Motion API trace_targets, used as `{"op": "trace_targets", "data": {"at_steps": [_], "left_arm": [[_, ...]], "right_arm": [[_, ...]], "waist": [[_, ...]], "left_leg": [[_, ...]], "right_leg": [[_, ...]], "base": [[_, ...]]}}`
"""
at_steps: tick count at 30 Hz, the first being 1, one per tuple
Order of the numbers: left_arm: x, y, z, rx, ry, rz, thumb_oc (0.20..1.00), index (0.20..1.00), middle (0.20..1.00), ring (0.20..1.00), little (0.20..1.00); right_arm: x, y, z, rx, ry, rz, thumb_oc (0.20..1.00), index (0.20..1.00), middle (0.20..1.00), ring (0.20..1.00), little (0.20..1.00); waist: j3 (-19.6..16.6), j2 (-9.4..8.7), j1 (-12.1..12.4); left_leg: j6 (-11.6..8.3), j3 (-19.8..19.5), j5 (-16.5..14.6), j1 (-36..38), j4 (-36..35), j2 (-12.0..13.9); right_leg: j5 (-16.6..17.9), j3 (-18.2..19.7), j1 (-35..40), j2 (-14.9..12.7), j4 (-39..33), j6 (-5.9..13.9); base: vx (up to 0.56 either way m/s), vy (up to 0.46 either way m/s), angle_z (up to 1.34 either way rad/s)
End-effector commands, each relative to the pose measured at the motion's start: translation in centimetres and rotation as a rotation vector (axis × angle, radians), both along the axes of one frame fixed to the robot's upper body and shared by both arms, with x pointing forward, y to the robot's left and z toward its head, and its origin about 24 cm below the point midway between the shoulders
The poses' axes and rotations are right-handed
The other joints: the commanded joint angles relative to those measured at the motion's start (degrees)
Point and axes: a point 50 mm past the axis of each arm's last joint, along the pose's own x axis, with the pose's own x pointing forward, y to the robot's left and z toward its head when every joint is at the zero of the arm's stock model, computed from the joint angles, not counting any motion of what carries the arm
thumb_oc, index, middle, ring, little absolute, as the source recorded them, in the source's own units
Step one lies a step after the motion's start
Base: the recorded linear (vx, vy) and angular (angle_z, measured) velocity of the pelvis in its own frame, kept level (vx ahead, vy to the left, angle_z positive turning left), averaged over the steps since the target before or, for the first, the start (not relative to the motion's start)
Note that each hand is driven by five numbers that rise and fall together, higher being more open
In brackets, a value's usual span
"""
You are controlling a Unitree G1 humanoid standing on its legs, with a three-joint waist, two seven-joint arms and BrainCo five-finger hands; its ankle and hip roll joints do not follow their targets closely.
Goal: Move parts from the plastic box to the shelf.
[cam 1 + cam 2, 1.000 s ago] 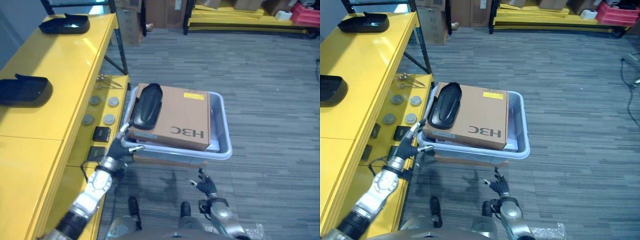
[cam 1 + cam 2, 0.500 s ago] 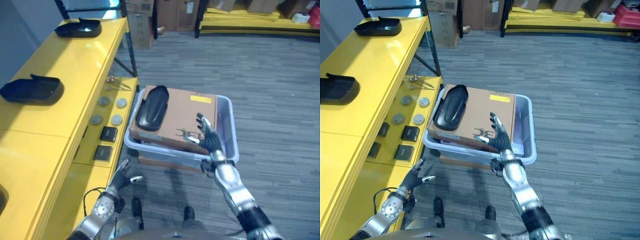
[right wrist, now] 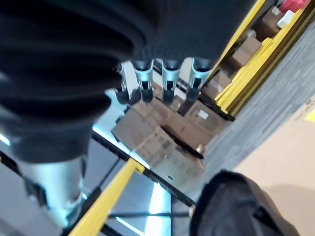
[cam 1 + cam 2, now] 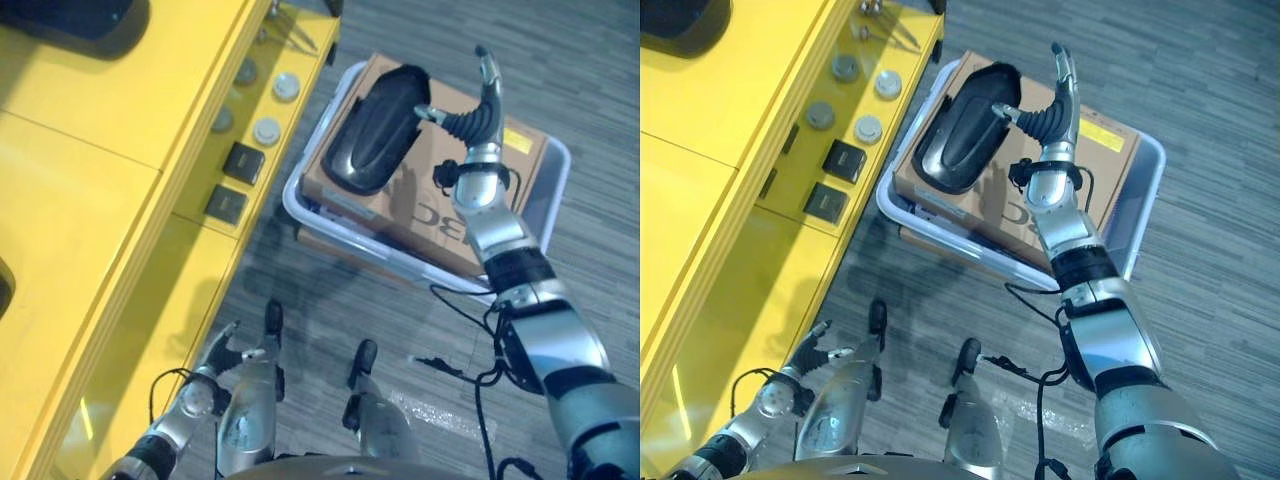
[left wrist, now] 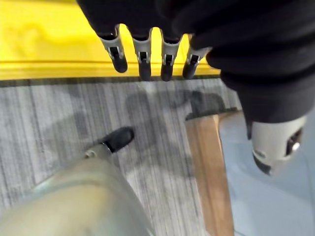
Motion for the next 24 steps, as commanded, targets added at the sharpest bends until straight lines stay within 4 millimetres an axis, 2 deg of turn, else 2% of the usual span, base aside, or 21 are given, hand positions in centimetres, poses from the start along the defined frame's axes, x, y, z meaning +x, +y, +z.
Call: {"op": "trace_targets", "data": {"at_steps": [1, 4, 6, 9, 10, 12, 15, 16, 17, 18, 19, 21, 23, 24], "left_arm": [[1.2, 0.6, 1.2, 0.030, -0.095, 0.052, 1.000, 1.000, 1.000, 1.000, 1.000], [1.2, 1.1, 0.9, -0.010, -0.090, 0.156, 1.000, 1.000, 1.000, 1.000, 1.000], [1.2, 0.9, 0.8, -0.017, -0.088, 0.164, 1.000, 1.000, 1.000, 1.000, 1.000], [1.2, 0.4, 0.6, -0.037, -0.077, 0.167, 1.000, 1.000, 1.000, 1.000, 1.000], [1.2, 0.4, 0.6, -0.038, -0.078, 0.168, 1.000, 1.000, 1.000, 1.000, 1.000], [2.4, -0.3, 1.4, -0.082, -0.121, 0.167, 1.000, 1.000, 1.000, 1.000, 1.000], [2.8, -0.9, 1.8, -0.096, -0.134, 0.150, 1.000, 1.000, 1.000, 1.000, 1.000], [3.1, -0.9, 1.9, -0.094, -0.139, 0.146, 1.000, 1.000, 1.000, 1.000, 1.000], [3.5, -1.0, 1.9, -0.082, -0.125, 0.132, 1.000, 1.000, 1.000, 1.000, 1.000], [3.3, -0.9, 1.8, -0.086, -0.109, 0.131, 1.000, 1.000, 1.000, 1.000, 1.000], [3.4, -0.9, 1.8, -0.086, -0.110, 0.131, 1.000, 1.000, 1.000, 1.000, 1.000], [2.8, -0.4, 1.5, -0.106, -0.085, 0.153, 1.000, 1.000, 1.000, 1.000, 1.000], [2.8, -0.4, 1.5, -0.105, -0.085, 0.153, 1.000, 1.000, 1.000, 1.000, 1.000], [1.9, -0.1, 0.7, -0.097, -0.040, 0.161, 1.000, 1.000, 1.000, 1.000, 1.000]], "right_arm": [[-0.5, -1.6, 2.1, -0.039, -0.094, -0.092, 1.000, 1.000, 1.000, 1.000, 1.000], [-0.2, -2.5, 2.0, 0.027, -0.079, -0.129, 1.000, 1.000, 1.000, 1.000, 1.000], [0.0, -3.2, 1.5, 0.042, -0.039, -0.147, 1.000, 1.000, 1.000, 1.000, 1.000], [0.8, -3.7, -0.4, 0.058, 0.082, -0.167, 1.000, 1.000, 1.000, 1.000, 1.000], [0.8, -3.7, -0.4, 0.058, 0.081, -0.167, 1.000, 1.000, 1.000, 1.000, 1.000], [1.1, -5.4, -3.0, 0.118, 0.232, -0.238, 1.000, 1.000, 1.000, 1.000, 1.000], [1.1, -6.1, -3.8, 0.135, 0.287, -0.273, 1.000, 1.000, 1.000, 1.000, 1.000], [1.0, -6.3, -5.1, 0.152, 0.360, -0.275, 0.573, 0.573, 0.573, 0.573, 0.573], [0.9, -6.8, -6.5, 0.217, 0.447, -0.243, 0.200, 0.200, 0.200, 0.200, 0.200], [0.6, -7.3, -7.5, 0.324, 0.484, -0.228, 0.200, 0.200, 0.200, 0.200, 0.200], [0.7, -7.3, -7.5, 0.325, 0.483, -0.228, 0.200, 0.200, 0.200, 0.200, 0.200], [0.0, -8.2, -9.1, 0.386, 0.534, -0.256, 0.200, 0.200, 0.200, 0.200, 0.200], [0.0, -8.2, -9.1, 0.386, 0.535, -0.256, 0.200, 0.200, 0.200, 0.200, 0.200], [-0.7, -8.6, -10.9, 0.444, 0.567, -0.260, 0.200, 0.200, 0.200, 0.200, 0.200]], "waist": [[-1.11, -0.49, 1.25], [-0.04, -0.06, 1.69], [0.25, 0.04, 1.94], [1.47, -0.57, 2.71], [1.41, -0.56, 2.68], [2.51, -0.34, 3.92], [2.88, 0.16, 4.51], [3.06, 0.28, 4.76], [3.22, 0.54, 5.19], [3.21, 0.77, 5.52], [3.15, 0.75, 5.44], [2.55, 1.05, 6.23], [2.51, 1.03, 6.22], [1.81, 1.03, 6.52]], "left_leg": [[-2.11, -3.77, -5.84, 3.24, -0.47, 0.65], [-2.32, -4.62, -5.17, 1.86, -0.47, 0.44], [-2.35, -4.97, -5.04, 1.44, -0.47, 0.41], [-2.52, -5.92, -4.44, -0.34, -0.47, 0.71], [-2.53, -5.93, -4.42, -0.44, -0.47, 0.72], [-2.90, -7.36, -3.58, -2.58, -0.47, 0.52], [-2.99, -8.20, -3.25, -3.34, -0.47, 0.36], [-3.03, -8.53, -3.18, -3.54, -0.47, 0.25], [-3.12, -9.29, -2.97, -3.84, -0.47, 0.09], [-3.14, -9.53, -3.29, -3.49, -0.47, 0.09], [-3.09, -9.60, -3.07, -3.69, -0.47, -0.01], [-3.03, -9.92, -3.11, -3.59, -0.47, -0.31], [-3.03, -9.95, -3.12, -3.59, -0.47, -0.31], [-3.00, -10.30, -3.41, -3.03, -0.47, -0.38]], "right_leg": [[4.19, 3.32, -3.83, -0.94, -0.24, 1.66], [4.26, 2.70, -4.58, -1.02, -0.24, 1.58], [4.30, 2.36, -4.70, -1.09, -0.24, 1.63], [4.74, 2.10, -6.05, -0.86, -0.24, 1.84], [4.75, 2.08, -6.14, -0.86, -0.24, 1.84], [5.06, 1.06, -7.29, -0.93, -0.24, 1.90], [4.93, 0.28, -7.40, -1.02, -0.24, 1.95], [4.90, 0.00, -7.42, -1.08, -0.24, 1.97], [4.62, -0.75, -7.17, -1.19, -0.24, 1.99], [4.27, -1.02, -6.77, -1.18, -0.24, 1.99], [4.39, -1.09, -6.92, -1.27, -0.24, 2.01], [4.07, -1.56, -6.50, -1.43, -0.24, 2.07], [4.06, -1.58, -6.49, -1.44, -0.24, 2.08], [3.59, -1.85, -5.60, -1.58, -0.24, 1.97]], "base": [[-0.02, 0.022, 0.14], [-0.03, 0.016, 0.07], [-0.02, 0.009, 0.08], [-0.03, -0.008, 0.16], [-0.04, -0.039, 0.09], [-0.03, -0.048, 0.08], [-0.01, -0.029, 0.20], [0.01, -0.018, 0.27], [0.03, -0.035, 0.24], [0.02, -0.033, 0.19], [0.03, -0.014, 0.12], [0.03, -0.003, 0.09], [0.02, -0.003, 0.01], [0.04, -0.011, 0.02]]}}
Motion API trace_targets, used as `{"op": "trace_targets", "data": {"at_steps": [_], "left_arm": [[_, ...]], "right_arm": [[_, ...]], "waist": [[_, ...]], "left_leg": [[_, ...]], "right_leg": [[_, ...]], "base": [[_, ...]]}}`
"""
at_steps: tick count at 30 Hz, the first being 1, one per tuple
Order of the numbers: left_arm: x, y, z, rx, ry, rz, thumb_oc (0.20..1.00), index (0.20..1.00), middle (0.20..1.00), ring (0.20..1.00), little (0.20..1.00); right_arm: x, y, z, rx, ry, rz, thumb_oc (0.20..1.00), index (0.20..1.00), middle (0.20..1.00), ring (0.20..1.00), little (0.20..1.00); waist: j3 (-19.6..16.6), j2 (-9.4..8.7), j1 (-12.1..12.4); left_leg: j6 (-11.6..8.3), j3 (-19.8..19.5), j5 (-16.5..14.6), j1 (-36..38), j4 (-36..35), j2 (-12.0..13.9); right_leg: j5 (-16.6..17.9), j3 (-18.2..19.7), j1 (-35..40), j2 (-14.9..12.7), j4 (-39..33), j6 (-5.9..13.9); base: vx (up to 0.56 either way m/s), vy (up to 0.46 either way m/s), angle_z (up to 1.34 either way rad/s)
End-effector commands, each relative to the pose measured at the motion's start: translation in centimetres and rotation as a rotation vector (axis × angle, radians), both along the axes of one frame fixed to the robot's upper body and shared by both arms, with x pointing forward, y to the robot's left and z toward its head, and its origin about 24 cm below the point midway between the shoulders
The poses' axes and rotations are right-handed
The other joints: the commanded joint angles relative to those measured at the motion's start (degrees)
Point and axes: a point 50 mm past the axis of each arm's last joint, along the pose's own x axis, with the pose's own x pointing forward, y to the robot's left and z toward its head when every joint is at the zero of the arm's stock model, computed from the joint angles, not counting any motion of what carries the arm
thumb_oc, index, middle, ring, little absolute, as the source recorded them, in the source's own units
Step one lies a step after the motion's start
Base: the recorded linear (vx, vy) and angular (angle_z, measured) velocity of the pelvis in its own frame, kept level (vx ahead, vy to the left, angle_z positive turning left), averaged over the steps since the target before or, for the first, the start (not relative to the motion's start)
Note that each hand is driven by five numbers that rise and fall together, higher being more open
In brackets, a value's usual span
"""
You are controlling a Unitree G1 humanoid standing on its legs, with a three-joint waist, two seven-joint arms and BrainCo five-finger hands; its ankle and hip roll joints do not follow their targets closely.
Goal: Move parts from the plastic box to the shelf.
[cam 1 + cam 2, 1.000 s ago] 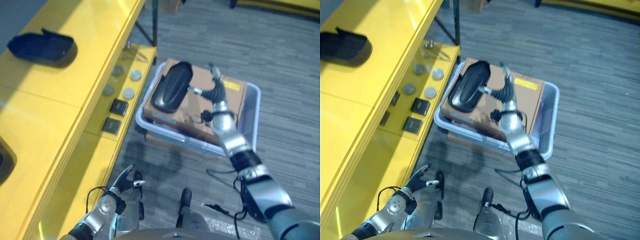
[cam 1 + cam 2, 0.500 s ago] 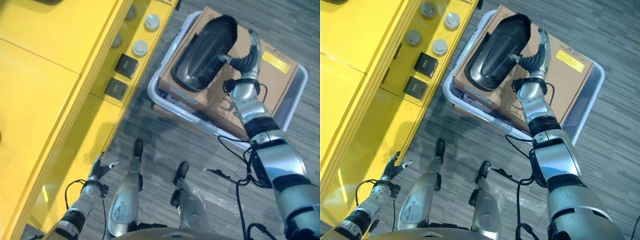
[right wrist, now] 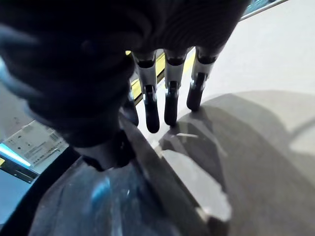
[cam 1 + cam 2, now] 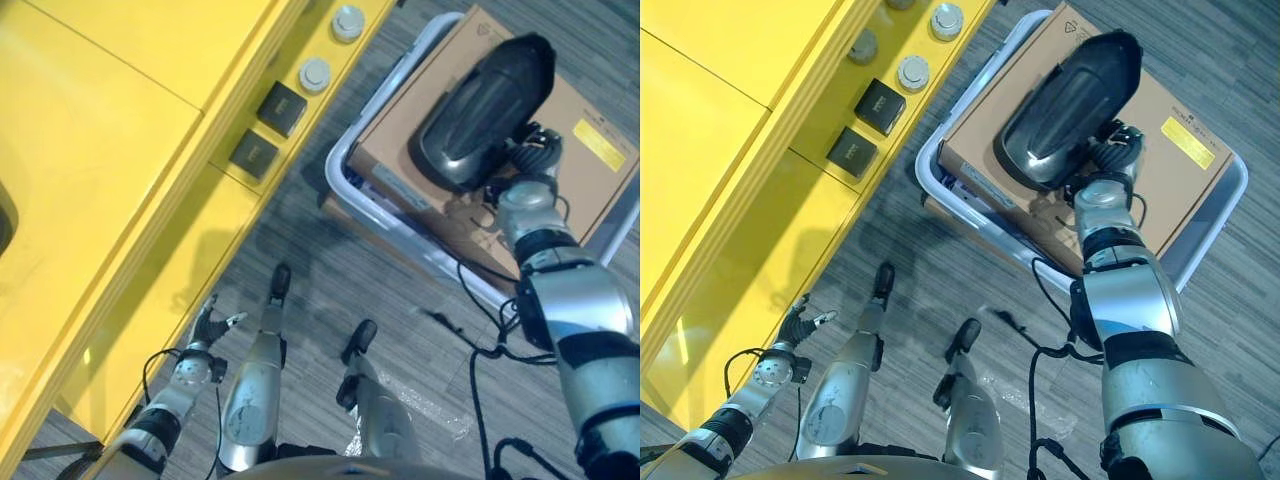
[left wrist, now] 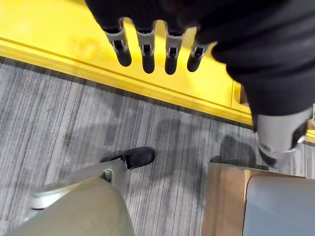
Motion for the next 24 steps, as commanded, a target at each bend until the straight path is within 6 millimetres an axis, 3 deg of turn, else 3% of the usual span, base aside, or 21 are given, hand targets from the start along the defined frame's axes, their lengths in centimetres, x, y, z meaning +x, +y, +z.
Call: {"op": "trace_targets", "data": {"at_steps": [1, 9, 14, 17, 20, 23, 24], "left_arm": [[-0.7, -0.3, -0.8, -0.007, 0.049, -0.031, 1.000, 1.000, 1.000, 1.000, 1.000], [-0.6, -0.1, -0.5, 0.034, 0.049, -0.070, 1.000, 1.000, 1.000, 1.000, 1.000], [1.0, 0.1, 2.0, 0.010, -0.070, -0.088, 1.000, 1.000, 1.000, 1.000, 1.000], [1.6, 0.0, 3.8, -0.050, -0.144, -0.104, 1.000, 1.000, 1.000, 1.000, 1.000], [1.9, 0.0, 5.1, -0.102, -0.199, -0.112, 1.000, 1.000, 1.000, 1.000, 1.000], [3.0, -0.4, 7.8, -0.338, -0.324, -0.038, 1.000, 1.000, 1.000, 1.000, 1.000], [3.0, -0.4, 7.8, -0.339, -0.324, -0.038, 1.000, 1.000, 1.000, 1.000, 1.000]], "right_arm": [[-0.9, 0.7, -6.1, 0.106, 0.178, 0.072, 0.200, 0.200, 0.200, 0.200, 0.200], [-2.2, -0.4, -8.0, 0.029, 0.264, 0.062, 0.200, 0.200, 0.200, 0.200, 0.200], [-3.5, -1.1, -9.6, 0.051, 0.238, 0.085, 0.200, 0.200, 0.200, 0.200, 0.200], [-4.0, -0.3, -10.4, 0.018, 0.218, 0.147, 0.200, 0.200, 0.200, 0.200, 0.200], [-4.3, 0.0, -10.6, 0.010, 0.206, 0.172, 0.200, 0.200, 0.200, 0.200, 0.200], [-4.5, 1.3, -9.3, -0.168, 0.188, 0.275, 0.200, 0.200, 0.200, 0.200, 0.200], [-4.5, 1.3, -9.3, -0.168, 0.188, 0.274, 0.200, 0.200, 0.200, 0.200, 0.200]], "waist": [[-1.66, 0.92, 1.82], [-3.02, -0.08, 0.75], [-5.33, -2.27, -1.31], [-8.16, -3.34, -3.06], [-9.59, -3.62, -3.69], [-13.82, -3.62, -4.97], [-13.72, -3.58, -4.91]], "left_leg": [[-1.98, -3.49, -5.46, 2.85, -0.48, -0.45], [-1.91, -3.77, -6.00, 4.85, -0.48, -0.32], [-2.23, -2.76, -6.63, 8.13, -0.48, 0.36], [-2.46, -1.57, -7.25, 11.24, -0.48, 0.99], [-2.50, -0.83, -7.76, 13.47, -0.48, 1.11], [-2.73, 1.65, -8.54, 18.61, -0.48, 1.83], [-2.74, 1.71, -8.59, 18.77, -0.48, 1.86]], "right_leg": [[4.55, 3.80, -3.49, -3.16, -0.17, 2.08], [4.06, 3.36, -1.54, -2.97, -0.17, 1.87], [2.81, 3.40, 1.53, -2.20, -0.17, 1.16], [1.89, 3.23, 4.47, -1.72, -0.17, 0.82], [1.36, 3.26, 6.57, -1.70, -0.17, 0.67], [0.36, 3.88, 10.56, -1.78, -0.17, 0.35], [0.34, 3.93, 10.68, -1.76, -0.17, 0.35]], "base": [[0.04, -0.012, 0.04], [0.01, -0.017, 0.09], [0.02, -0.062, 0.02], [0.04, -0.077, -0.03], [0.05, -0.053, -0.18], [0.07, -0.070, -0.28], [0.05, -0.037, -0.37]]}}
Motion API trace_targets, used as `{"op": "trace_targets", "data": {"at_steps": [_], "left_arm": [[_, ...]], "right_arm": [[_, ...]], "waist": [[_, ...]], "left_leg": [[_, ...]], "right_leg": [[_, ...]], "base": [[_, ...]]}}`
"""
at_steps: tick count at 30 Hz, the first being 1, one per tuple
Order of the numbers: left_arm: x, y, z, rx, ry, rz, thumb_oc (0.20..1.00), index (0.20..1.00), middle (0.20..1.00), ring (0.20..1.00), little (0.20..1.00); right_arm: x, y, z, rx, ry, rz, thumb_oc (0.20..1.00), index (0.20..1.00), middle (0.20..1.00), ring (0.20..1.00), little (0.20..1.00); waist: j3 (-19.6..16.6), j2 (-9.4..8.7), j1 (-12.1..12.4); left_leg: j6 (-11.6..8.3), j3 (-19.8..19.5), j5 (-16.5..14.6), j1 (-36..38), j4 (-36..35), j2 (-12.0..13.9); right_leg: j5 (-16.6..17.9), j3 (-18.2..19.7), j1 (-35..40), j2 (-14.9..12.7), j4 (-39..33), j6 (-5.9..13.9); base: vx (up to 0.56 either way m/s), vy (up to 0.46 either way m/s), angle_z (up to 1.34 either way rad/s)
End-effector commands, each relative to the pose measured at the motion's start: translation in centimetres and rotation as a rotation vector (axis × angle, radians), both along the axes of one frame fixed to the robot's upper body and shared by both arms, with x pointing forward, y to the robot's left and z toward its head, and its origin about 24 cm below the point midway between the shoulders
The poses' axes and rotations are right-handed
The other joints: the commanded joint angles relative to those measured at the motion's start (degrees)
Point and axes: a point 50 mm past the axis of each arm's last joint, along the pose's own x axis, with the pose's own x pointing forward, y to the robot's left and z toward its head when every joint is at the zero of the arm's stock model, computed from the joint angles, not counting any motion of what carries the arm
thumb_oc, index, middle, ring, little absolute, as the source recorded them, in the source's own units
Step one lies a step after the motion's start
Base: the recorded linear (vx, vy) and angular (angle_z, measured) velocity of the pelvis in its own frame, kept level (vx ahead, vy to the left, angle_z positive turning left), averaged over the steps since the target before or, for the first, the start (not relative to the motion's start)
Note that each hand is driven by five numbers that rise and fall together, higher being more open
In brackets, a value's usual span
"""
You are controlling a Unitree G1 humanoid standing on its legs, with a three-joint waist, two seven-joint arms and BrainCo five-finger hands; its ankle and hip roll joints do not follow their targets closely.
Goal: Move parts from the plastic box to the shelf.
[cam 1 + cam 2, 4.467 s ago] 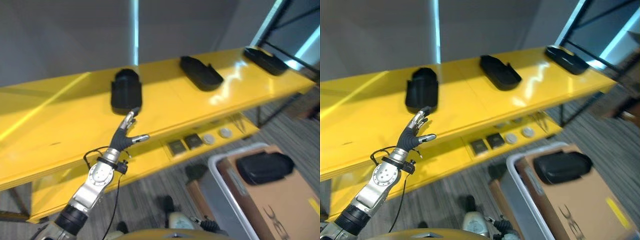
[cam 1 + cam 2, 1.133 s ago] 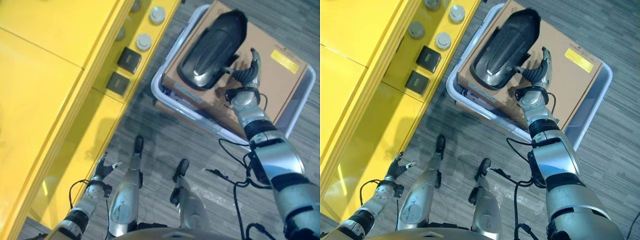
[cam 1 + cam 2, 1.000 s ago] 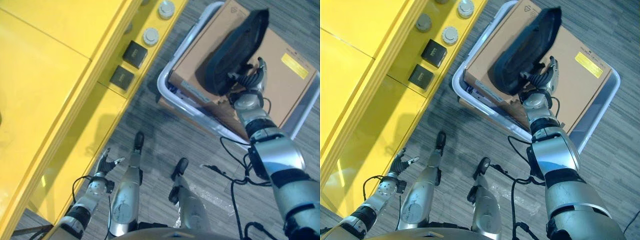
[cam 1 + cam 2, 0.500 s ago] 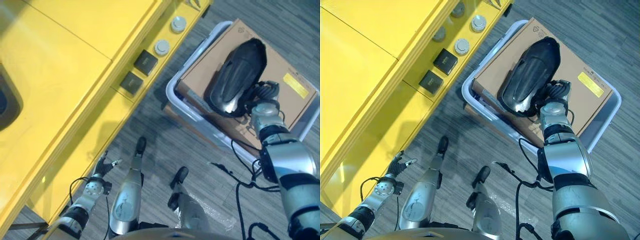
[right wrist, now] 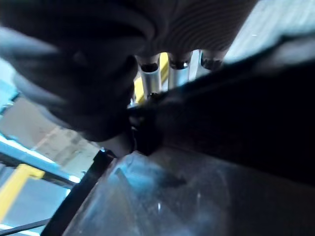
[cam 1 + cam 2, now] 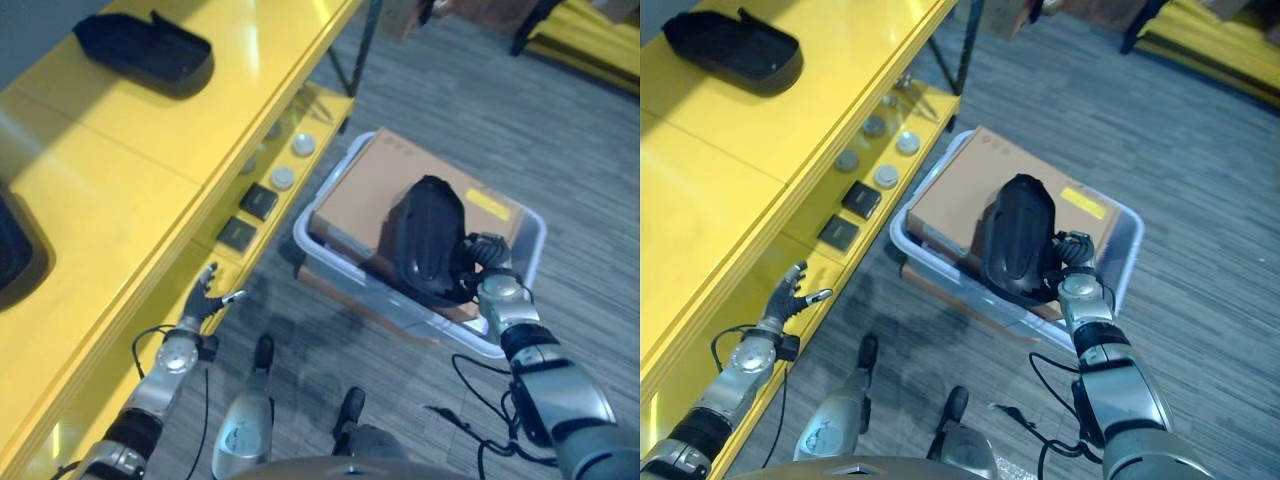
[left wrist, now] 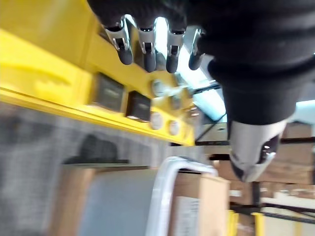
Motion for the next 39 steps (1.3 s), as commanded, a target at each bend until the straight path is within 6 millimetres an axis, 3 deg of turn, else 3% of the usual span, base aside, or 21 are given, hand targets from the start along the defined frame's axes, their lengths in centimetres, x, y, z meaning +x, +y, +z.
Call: {"op": "trace_targets", "data": {"at_steps": [1, 4, 6, 7, 9, 10, 11, 13, 15, 22, 23, 28, 30, 31, 36, 39], "left_arm": [[0.8, -1.3, 0.2, -0.128, -0.023, -0.036, 1.000, 1.000, 1.000, 1.000, 1.000], [1.3, -3.0, 1.0, -0.335, -0.043, -0.057, 1.000, 1.000, 1.000, 1.000, 1.000], [1.5, -5.1, 1.4, -0.547, -0.038, -0.073, 1.000, 1.000, 1.000, 1.000, 1.000], [1.5, -5.1, 1.4, -0.547, -0.038, -0.073, 1.000, 1.000, 1.000, 1.000, 1.000], [1.9, -6.8, 1.9, -0.704, -0.028, -0.100, 1.000, 1.000, 1.000, 1.000, 1.000], [2.0, -7.6, 2.0, -0.734, -0.015, -0.124, 1.000, 1.000, 1.000, 1.000, 1.000], [2.2, -8.2, 2.5, -0.757, -0.012, -0.175, 1.000, 1.000, 1.000, 1.000, 1.000], [2.2, -8.2, 2.5, -0.757, -0.012, -0.176, 1.000, 1.000, 1.000, 1.000, 1.000], [2.3, -9.6, 2.9, -0.800, 0.006, -0.234, 1.000, 1.000, 1.000, 1.000, 1.000], [2.2, -12.4, 3.5, -0.898, 0.058, -0.345, 1.000, 1.000, 1.000, 1.000, 1.000], [2.3, -13.4, 3.7, -0.909, 0.076, -0.382, 1.000, 1.000, 1.000, 1.000, 1.000], [2.5, -14.7, 4.1, -0.890, 0.090, -0.434, 1.000, 1.000, 1.000, 1.000, 1.000], [2.5, -14.7, 4.1, -0.890, 0.090, -0.434, 1.000, 1.000, 1.000, 1.000, 1.000], [2.6, -15.2, 4.3, -0.880, 0.097, -0.459, 1.000, 1.000, 1.000, 1.000, 1.000], [2.6, -15.9, 3.7, -0.890, 0.138, -0.456, 1.000, 1.000, 1.000, 1.000, 1.000], [2.7, -16.0, 2.9, -0.871, 0.171, -0.435, 1.000, 1.000, 1.000, 1.000, 1.000]], "right_arm": [[1.5, -0.8, 3.9, -0.166, -0.088, 0.038, 0.200, 0.200, 0.200, 0.200, 0.200], [1.7, 0.5, 5.6, -0.247, -0.148, 0.114, 0.200, 0.200, 0.200, 0.200, 0.200], [1.0, 1.7, 7.6, -0.350, -0.232, 0.183, 0.200, 0.200, 0.200, 0.200, 0.200], [1.0, 1.7, 7.6, -0.350, -0.231, 0.182, 0.200, 0.200, 0.200, 0.200, 0.200], [-0.1, 2.7, 10.6, -0.506, -0.349, 0.244, 0.200, 0.200, 0.200, 0.200, 0.200], [-0.4, 2.6, 11.2, -0.565, -0.367, 0.235, 0.200, 0.200, 0.200, 0.200, 0.200], [-0.9, 3.0, 12.9, -0.799, -0.393, 0.262, 0.200, 0.200, 0.200, 0.200, 0.200], [-1.0, 2.9, 12.9, -0.801, -0.392, 0.261, 0.200, 0.200, 0.200, 0.200, 0.200], [-1.8, 3.4, 14.1, -0.941, -0.446, 0.263, 0.200, 0.200, 0.200, 0.200, 0.200], [-2.9, 5.0, 14.3, -1.063, -0.493, 0.348, 0.200, 0.200, 0.200, 0.200, 0.200], [-2.8, 5.9, 14.2, -1.074, -0.508, 0.392, 0.200, 0.200, 0.200, 0.200, 0.200], [-2.6, 8.2, 14.1, -1.075, -0.546, 0.484, 0.200, 0.200, 0.200, 0.200, 0.200], [-2.6, 8.2, 14.1, -1.075, -0.546, 0.484, 0.200, 0.200, 0.200, 0.200, 0.200], [-2.5, 9.9, 14.2, -1.061, -0.576, 0.551, 0.200, 0.200, 0.200, 0.200, 0.200], [-2.4, 12.9, 13.9, -1.095, -0.617, 0.682, 0.200, 0.200, 0.200, 0.200, 0.200], [-2.3, 15.8, 14.0, -1.133, -0.657, 0.784, 0.200, 0.200, 0.200, 0.200, 0.200]], "waist": [[-3.02, -1.43, 1.03], [-5.33, -1.26, -0.29], [-7.51, -0.82, -1.94], [-7.49, -0.82, -1.91], [-9.28, -0.39, -3.69], [-9.76, -0.16, -3.91], [-10.56, 0.02, -4.47], [-10.48, 0.06, -4.37], [-11.32, 0.48, -5.05], [-12.22, 0.40, -5.18], [-12.37, 0.33, -5.19], [-12.47, 0.32, -5.04], [-12.45, 0.32, -5.08], [-12.39, 0.37, -4.85], [-12.14, 0.41, -4.37], [-11.94, 0.23, -3.78]], "left_leg": [[-1.55, -0.28, -4.84, 2.93, -0.42, 1.39], [-1.62, 1.55, -5.38, 5.74, -0.42, 1.85], [-1.50, 2.59, -6.03, 8.11, -0.42, 2.09], [-1.50, 2.60, -6.04, 8.15, -0.42, 2.10], [-1.50, 3.24, -6.61, 9.90, -0.42, 2.27], [-1.52, 3.21, -6.77, 10.43, -0.42, 2.25], [-1.39, 3.42, -7.21, 11.43, -0.42, 2.24], [-1.39, 3.45, -7.25, 11.55, -0.42, 2.26], [-1.25, 3.73, -7.74, 12.48, -0.23, 2.33], [-1.06, 3.72, -8.47, 13.91, -0.10, 2.49], [-1.05, 3.62, -8.56, 14.06, 0.02, 2.51], [-0.88, 3.26, -8.73, 14.32, 0.19, 2.35], [-0.88, 3.26, -8.74, 14.33, 0.19, 2.34], [-0.81, 3.00, -8.79, 14.32, 0.29, 2.25], [-0.75, 2.59, -8.79, 14.10, 0.50, 2.10], [-0.53, 2.40, -8.93, 13.88, 0.64, 1.93]], "right_leg": [[2.87, 2.05, -4.08, -1.63, 0.14, 0.43], [2.44, 3.37, -2.15, -1.41, 0.16, 0.16], [1.90, 4.22, -0.63, -1.30, 0.50, -0.02], [1.90, 4.23, -0.60, -1.30, 0.50, -0.02], [1.18, 5.08, 0.66, -1.27, 0.76, -0.19], [0.93, 4.90, 1.19, -1.30, 0.84, -0.23], [0.64, 5.09, 1.94, -1.35, 0.94, -0.17], [0.62, 5.12, 2.04, -1.33, 0.95, -0.17], [0.27, 5.67, 2.60, -1.32, 1.23, -0.18], [-0.39, 5.83, 4.01, -1.12, 1.19, -0.35], [-0.55, 5.91, 4.23, -1.02, 1.25, -0.42], [-0.69, 5.71, 4.74, -1.10, 1.41, -0.52], [-0.69, 5.70, 4.75, -1.11, 1.41, -0.51], [-0.76, 5.62, 4.79, -1.20, 1.50, -0.56], [-0.70, 5.30, 4.90, -1.41, 1.54, -0.59], [-0.61, 5.37, 4.74, -1.43, 1.68, -0.60]], "base": [[0.03, -0.004, -0.25], [0.05, -0.024, -0.28], [0.06, -0.027, -0.35], [0.03, -0.023, -0.18], [0.05, -0.027, -0.15], [0.07, -0.040, -0.08], [0.05, -0.028, -0.02], [0.01, -0.001, -0.02], [0.03, -0.016, -0.08], [0.02, -0.018, -0.06], [0.00, 0.000, 0.00], [0.00, 0.000, 0.00], [0.00, 0.000, 0.00], [0.00, 0.000, 0.00], [0.00, -0.002, 0.04], [0.00, -0.006, 0.09]]}}
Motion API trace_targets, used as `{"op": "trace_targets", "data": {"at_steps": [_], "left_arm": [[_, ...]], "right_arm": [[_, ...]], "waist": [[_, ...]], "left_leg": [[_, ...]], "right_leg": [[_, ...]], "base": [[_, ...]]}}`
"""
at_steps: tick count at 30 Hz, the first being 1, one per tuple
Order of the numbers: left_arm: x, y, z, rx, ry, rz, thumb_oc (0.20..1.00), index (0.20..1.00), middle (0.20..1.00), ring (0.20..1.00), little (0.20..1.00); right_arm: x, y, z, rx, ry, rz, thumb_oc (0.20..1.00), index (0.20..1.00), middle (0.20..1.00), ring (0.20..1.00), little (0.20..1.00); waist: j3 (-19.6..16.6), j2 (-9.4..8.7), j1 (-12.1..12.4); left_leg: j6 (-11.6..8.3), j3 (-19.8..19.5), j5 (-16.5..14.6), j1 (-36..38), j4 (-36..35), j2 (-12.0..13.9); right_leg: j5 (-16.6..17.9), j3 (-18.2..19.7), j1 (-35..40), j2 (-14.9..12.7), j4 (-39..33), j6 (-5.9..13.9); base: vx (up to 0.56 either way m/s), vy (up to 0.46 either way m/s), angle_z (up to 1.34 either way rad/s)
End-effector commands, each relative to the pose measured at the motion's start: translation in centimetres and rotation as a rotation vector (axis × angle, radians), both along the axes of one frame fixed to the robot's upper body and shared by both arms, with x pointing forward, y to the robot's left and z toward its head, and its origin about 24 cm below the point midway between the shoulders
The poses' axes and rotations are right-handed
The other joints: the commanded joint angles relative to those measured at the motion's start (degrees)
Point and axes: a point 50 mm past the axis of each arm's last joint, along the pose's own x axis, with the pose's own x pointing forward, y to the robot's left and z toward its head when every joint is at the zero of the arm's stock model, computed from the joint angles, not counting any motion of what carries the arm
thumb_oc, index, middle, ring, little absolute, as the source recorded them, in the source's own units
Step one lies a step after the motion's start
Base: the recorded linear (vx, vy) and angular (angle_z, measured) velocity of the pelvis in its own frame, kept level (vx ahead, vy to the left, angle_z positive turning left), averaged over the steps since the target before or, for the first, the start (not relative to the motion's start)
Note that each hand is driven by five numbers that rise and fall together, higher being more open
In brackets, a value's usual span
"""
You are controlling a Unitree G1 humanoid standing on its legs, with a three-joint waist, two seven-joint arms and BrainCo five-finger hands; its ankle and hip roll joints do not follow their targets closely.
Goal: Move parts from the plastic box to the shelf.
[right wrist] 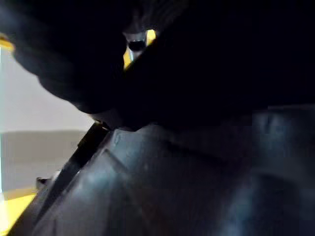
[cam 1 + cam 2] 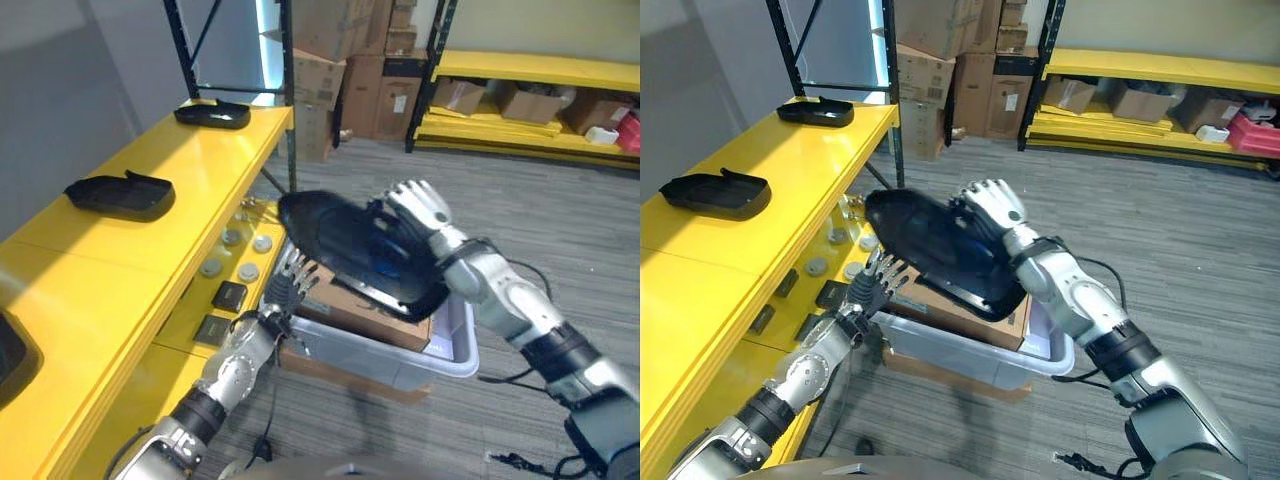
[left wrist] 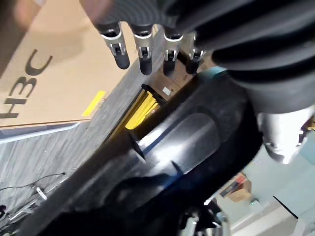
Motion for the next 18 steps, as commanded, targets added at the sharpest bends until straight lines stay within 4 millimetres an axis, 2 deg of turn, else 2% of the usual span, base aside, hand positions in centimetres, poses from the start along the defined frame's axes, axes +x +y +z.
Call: {"op": "trace_targets", "data": {"at_steps": [1, 5, 10, 11, 12, 13, 18], "left_arm": [[1.7, -1.8, 2.1, -0.017, -0.085, -0.052, 1.000, 1.000, 1.000, 1.000, 1.000], [1.9, -2.0, 2.3, -0.022, -0.089, -0.046, 1.000, 1.000, 1.000, 1.000, 1.000], [2.5, -2.3, 3.8, -0.058, -0.136, -0.026, 1.000, 1.000, 1.000, 1.000, 1.000], [2.7, -2.2, 4.1, -0.061, -0.149, -0.016, 0.903, 0.903, 0.903, 0.903, 0.903], [2.7, -2.2, 4.1, -0.060, -0.149, -0.016, 0.495, 0.495, 0.495, 0.495, 0.495], [2.9, -2.1, 4.4, -0.064, -0.164, -0.005, 0.200, 0.200, 0.200, 0.200, 0.200], [3.3, -1.7, 5.2, -0.083, -0.206, 0.029, 0.200, 0.200, 0.200, 0.200, 0.200]], "right_arm": [[0.1, 2.2, 3.7, 0.013, -0.147, 0.100, 0.200, 0.200, 0.200, 0.200, 0.200], [0.0, 3.7, 3.3, -0.008, -0.121, 0.160, 0.200, 0.200, 0.200, 0.200, 0.200], [-0.5, 5.2, 2.2, 0.009, -0.037, 0.234, 0.200, 0.200, 0.200, 0.200, 0.200], [-0.7, 5.6, 2.0, 0.023, -0.022, 0.253, 0.200, 0.200, 0.200, 0.200, 0.200], [-0.7, 5.6, 2.0, 0.023, -0.022, 0.253, 0.200, 0.200, 0.200, 0.200, 0.200], [-1.0, 5.8, 1.8, 0.042, 0.001, 0.274, 0.200, 0.200, 0.200, 0.200, 0.200], [-2.1, 7.1, 1.0, 0.113, 0.086, 0.359, 0.200, 0.200, 0.200, 0.200, 0.200]], "waist": [[-2.09, -2.30, 1.63], [-2.01, -2.56, 1.82], [-1.98, -2.78, 2.08], [-1.95, -2.81, 2.11], [-1.96, -2.82, 2.09], [-1.95, -2.86, 2.11], [-1.89, -3.05, 2.17]], "left_leg": [[-0.87, -2.13, -6.39, 3.70, 0.68, 1.47], [-0.75, -2.26, -6.40, 3.49, 0.69, 1.41], [-0.66, -2.46, -6.35, 3.27, 0.60, 1.25], [-0.65, -2.52, -6.33, 3.21, 0.56, 1.25], [-0.65, -2.53, -6.33, 3.21, 0.56, 1.25], [-0.66, -2.57, -6.30, 3.17, 0.54, 1.24], [-0.66, -2.67, -6.29, 2.94, 0.57, 1.15]], "right_leg": [[0.78, 1.02, -2.80, -1.03, 1.55, -0.21], [0.85, 0.97, -3.09, -1.10, 1.66, -0.22], [0.96, 0.82, -3.23, -1.20, 1.67, -0.20], [0.98, 0.77, -3.23, -1.22, 1.64, -0.21], [0.98, 0.76, -3.23, -1.22, 1.63, -0.21], [0.98, 0.72, -3.24, -1.23, 1.64, -0.22], [0.98, 0.57, -3.35, -1.36, 1.63, -0.23]], "base": [[0.01, -0.004, 0.05], [0.00, 0.000, 0.00], [0.00, 0.000, 0.00], [0.00, 0.000, 0.00], [0.00, 0.000, 0.00], [0.00, 0.000, 0.00], [0.00, 0.000, 0.00]]}}
